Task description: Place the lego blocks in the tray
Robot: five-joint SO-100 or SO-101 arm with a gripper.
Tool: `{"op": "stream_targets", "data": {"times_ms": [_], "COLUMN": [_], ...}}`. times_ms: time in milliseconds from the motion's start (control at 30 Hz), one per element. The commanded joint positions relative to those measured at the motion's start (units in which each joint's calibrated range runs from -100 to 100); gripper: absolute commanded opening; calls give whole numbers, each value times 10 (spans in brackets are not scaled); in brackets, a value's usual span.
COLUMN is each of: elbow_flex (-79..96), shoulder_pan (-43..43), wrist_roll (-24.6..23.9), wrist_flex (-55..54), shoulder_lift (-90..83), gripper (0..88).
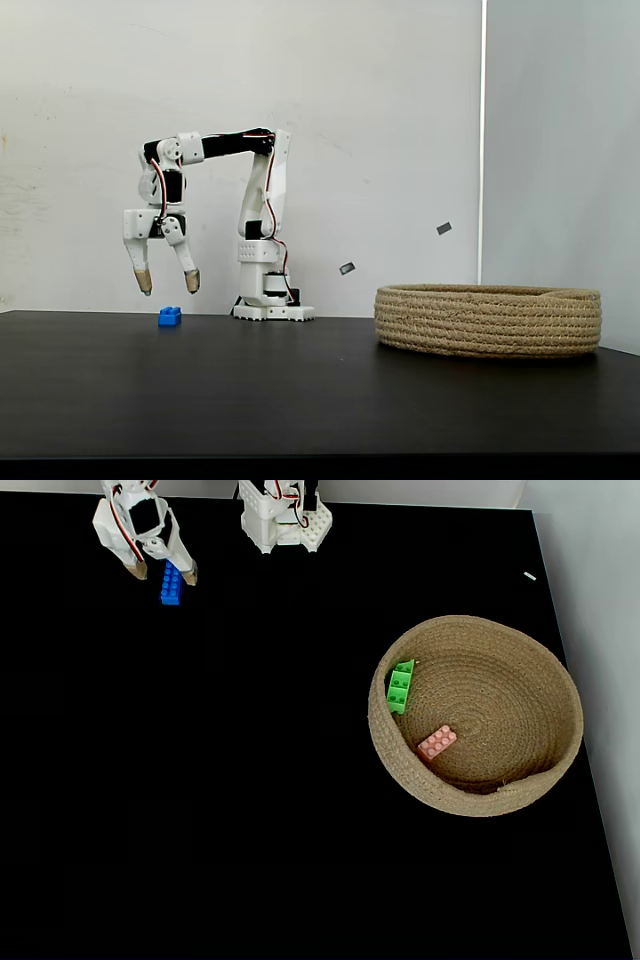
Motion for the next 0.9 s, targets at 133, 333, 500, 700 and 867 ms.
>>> {"op": "stream_targets", "data": {"times_ms": [133, 333, 500, 700, 867], "elbow_flex": [12, 68, 112, 156, 178], "shoulder_pan": [12, 20, 31, 48, 51], "wrist_roll": [-1, -3, 3, 16, 10], "wrist_flex": [-50, -81, -96, -127, -158], "shoulder_lift": [14, 1, -20, -35, -34], "gripper": [253, 237, 234, 223, 24]}}
